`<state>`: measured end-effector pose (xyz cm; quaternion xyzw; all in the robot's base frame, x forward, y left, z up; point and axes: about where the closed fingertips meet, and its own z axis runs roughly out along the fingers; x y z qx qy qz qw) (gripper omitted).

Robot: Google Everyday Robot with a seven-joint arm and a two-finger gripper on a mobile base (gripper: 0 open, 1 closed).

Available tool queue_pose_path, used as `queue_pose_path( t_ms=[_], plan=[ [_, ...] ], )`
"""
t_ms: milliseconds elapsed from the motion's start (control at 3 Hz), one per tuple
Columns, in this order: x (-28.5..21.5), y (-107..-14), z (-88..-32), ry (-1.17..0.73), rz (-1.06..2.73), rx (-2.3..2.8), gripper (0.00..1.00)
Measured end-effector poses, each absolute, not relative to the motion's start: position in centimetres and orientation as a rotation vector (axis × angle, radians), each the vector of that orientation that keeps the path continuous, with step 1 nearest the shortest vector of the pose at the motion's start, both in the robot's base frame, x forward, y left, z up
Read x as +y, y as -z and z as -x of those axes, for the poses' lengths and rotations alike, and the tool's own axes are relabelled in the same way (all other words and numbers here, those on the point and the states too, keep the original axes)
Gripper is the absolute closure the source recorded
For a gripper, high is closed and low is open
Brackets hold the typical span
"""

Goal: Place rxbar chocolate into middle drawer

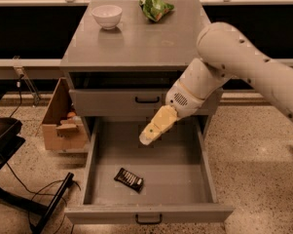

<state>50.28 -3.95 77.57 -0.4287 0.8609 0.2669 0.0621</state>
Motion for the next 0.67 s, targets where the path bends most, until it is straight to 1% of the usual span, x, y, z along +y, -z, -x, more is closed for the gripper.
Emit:
queue_pose_path(
  t_ms=[333, 667],
  plan=[
    [-9.5, -81.4, -46.9, -0.515, 1.077, 2.763, 0.0],
    [-14.2, -84.2, -47.2, -0.158, 0.729, 2.757, 0.0]
  ],
)
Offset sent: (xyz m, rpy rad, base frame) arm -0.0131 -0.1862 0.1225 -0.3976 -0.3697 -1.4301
